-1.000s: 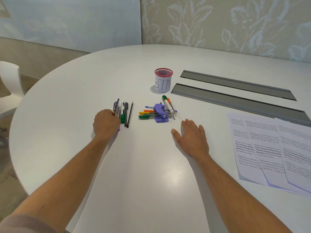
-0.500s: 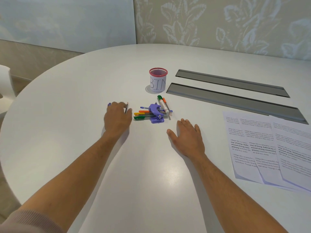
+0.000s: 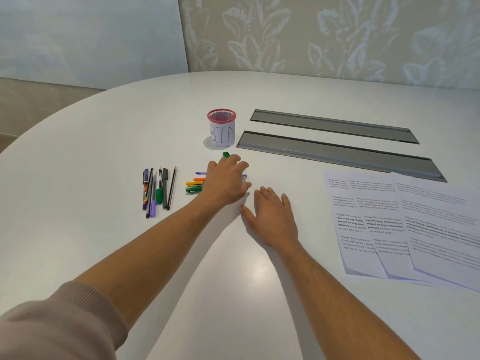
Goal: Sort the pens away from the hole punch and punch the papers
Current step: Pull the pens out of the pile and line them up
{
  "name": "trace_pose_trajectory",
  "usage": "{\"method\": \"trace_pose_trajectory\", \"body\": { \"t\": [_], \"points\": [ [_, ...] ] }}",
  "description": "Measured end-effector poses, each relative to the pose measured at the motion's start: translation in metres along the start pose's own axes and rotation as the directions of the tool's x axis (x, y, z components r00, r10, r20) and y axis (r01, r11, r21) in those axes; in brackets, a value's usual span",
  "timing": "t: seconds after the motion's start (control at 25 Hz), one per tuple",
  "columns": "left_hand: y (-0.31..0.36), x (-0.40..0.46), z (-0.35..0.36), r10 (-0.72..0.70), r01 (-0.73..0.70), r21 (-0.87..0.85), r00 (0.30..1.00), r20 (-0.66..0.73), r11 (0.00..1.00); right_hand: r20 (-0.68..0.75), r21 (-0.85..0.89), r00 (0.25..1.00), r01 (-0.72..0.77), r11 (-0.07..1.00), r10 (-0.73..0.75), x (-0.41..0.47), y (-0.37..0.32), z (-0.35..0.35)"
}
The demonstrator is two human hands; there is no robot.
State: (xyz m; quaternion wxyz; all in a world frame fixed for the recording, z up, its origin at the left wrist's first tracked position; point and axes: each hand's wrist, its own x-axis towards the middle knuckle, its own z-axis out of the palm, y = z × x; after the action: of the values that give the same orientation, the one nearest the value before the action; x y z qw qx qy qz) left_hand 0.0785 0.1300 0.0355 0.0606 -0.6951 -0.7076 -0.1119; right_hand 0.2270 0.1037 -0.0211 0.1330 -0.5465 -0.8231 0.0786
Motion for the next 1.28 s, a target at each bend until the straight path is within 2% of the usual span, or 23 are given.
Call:
{"method": "trace_pose_trajectory", "body": {
  "t": [0.16,0.52,0.8,0.96,1.08,1.28],
  "points": [
    [0.007,0.005,0.011,0.033,-0.048,0.176,0.995,0.09,0.983,0.005,-0.006,1.0,-0.002,1.0,0.002,0.0,-0.002,-0.001],
    [0.016,0.003,0.008,0.061,-0.08,0.246,0.994,0.086,0.966,0.007,-0.004,1.0,-0.006,1.0,0.006,0.0,-0.002,-0.001],
    [0.01,0.004,-0.001,0.086,-0.083,0.152,0.996,-0.014,0.985,0.014,-0.003,1.0,-0.002,1.0,0.002,-0.001,-0.002,-0.001],
    [-0.003,0.001,-0.017,0.004,-0.004,0.004,0.995,-0.102,1.0,0.018,-0.003,1.0,-0.01,1.0,0.01,-0.001,-0.002,-0.001],
    [-0.019,0.0,-0.025,-0.059,0.027,-0.137,0.968,-0.242,0.99,0.019,-0.005,1.0,-0.011,1.0,0.011,-0.001,-0.003,-0.002],
    [-0.055,-0.011,-0.038,-0.144,0.082,-0.171,0.911,-0.386,0.982,0.012,0.009,1.0,-0.008,1.0,0.007,-0.002,-0.004,-0.003]
  ]
}}
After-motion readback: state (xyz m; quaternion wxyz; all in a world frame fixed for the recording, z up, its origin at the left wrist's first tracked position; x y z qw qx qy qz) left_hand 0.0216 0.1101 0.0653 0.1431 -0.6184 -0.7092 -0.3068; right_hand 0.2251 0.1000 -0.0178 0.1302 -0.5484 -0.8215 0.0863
